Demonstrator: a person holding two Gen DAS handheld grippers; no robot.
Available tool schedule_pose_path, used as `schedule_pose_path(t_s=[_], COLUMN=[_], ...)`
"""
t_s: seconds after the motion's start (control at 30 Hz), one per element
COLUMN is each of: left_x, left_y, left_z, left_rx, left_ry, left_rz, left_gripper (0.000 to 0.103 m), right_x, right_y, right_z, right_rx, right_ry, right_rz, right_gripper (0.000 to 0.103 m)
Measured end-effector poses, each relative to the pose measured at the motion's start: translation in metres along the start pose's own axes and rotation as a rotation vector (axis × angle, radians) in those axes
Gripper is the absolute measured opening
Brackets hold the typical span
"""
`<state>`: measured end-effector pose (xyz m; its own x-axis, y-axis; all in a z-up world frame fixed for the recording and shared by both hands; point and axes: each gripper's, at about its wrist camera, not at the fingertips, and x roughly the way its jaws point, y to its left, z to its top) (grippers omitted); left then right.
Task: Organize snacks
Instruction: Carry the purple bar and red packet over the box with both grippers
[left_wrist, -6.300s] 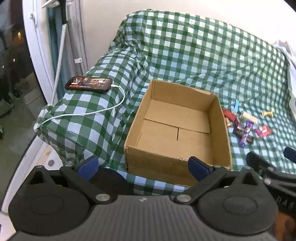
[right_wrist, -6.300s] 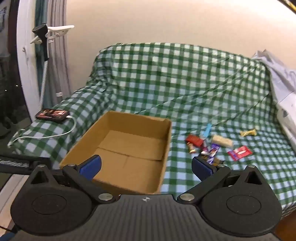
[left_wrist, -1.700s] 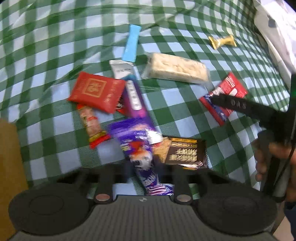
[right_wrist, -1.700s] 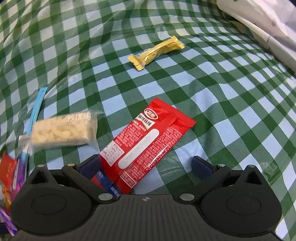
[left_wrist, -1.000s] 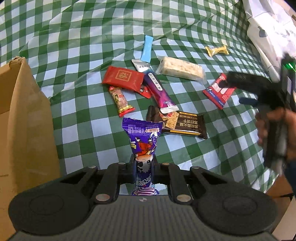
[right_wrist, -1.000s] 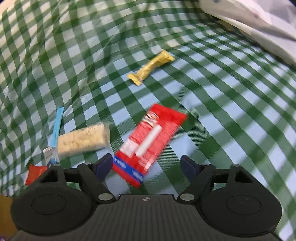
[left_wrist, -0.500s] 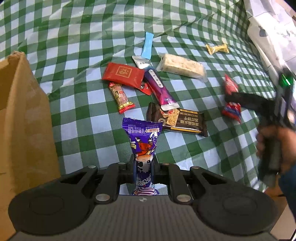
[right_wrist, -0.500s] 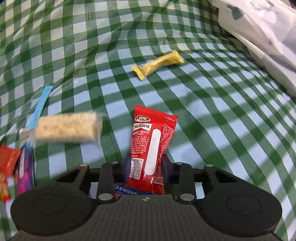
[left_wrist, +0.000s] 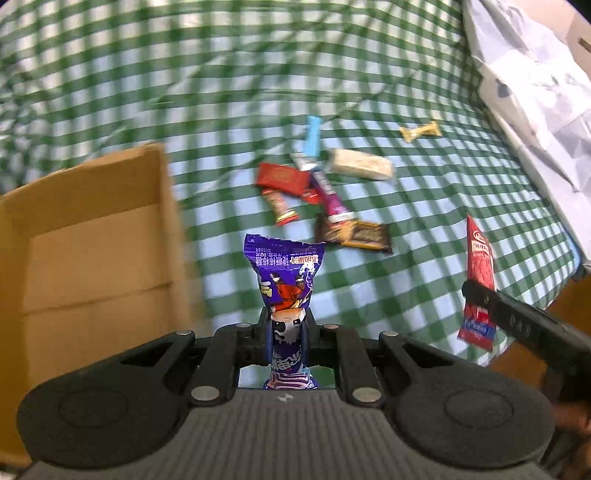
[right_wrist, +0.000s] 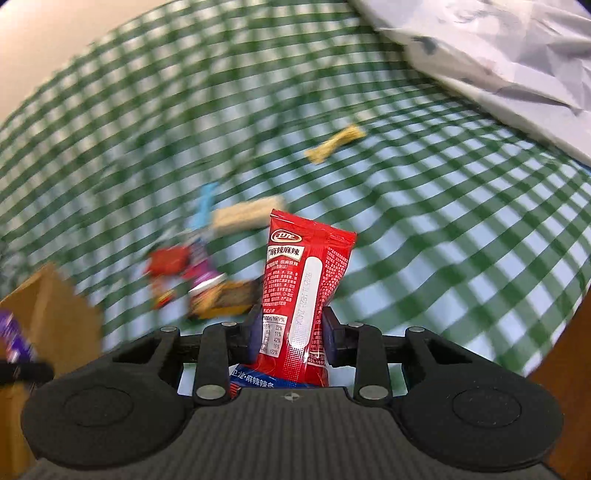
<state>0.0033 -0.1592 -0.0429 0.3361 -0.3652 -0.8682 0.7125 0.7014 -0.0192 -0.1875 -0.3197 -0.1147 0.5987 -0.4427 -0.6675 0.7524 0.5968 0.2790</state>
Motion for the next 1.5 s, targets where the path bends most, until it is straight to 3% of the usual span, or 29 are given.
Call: schedule_pose_path(t_s=[0.1, 0.3, 0.57, 0.9, 1.5], left_x=[-0.031, -0.081, -0.124, -0.156, -0.157], left_y=[0.016, 0.053, 0.096, 0.127, 0.135], left_z=[-0.021, -0.070, -0.127, -0.166, -0.167], left_rx=[-0.011, -0.067, -0.132, -0.204, -0.232], left_ry=[-0.010, -0.026, -0.052, -0.101, -0.112], left_rz=[0.061, 0.103, 0.137, 0.136, 0.125], left_gripper=[0.015, 0.015, 0.015, 0.015, 0.015], right_x=[-0.031, -0.090, -0.146, -0.179, -0.182], right_y=[0.032, 0.092, 0.149, 0.184, 0.190], right_z=[-0.020, -0.056, -0.100, -0.127, -0.132], right_rx=[-0.053, -0.192, -0.324, -0.442, -0.488], right_ry=[0.013, 0.017, 0.040, 0.024, 0.031], right_rz=[0.082, 0.234, 0.349, 0.360, 0.336], right_gripper=[0.034, 0.034, 0.034, 0.034, 0.034])
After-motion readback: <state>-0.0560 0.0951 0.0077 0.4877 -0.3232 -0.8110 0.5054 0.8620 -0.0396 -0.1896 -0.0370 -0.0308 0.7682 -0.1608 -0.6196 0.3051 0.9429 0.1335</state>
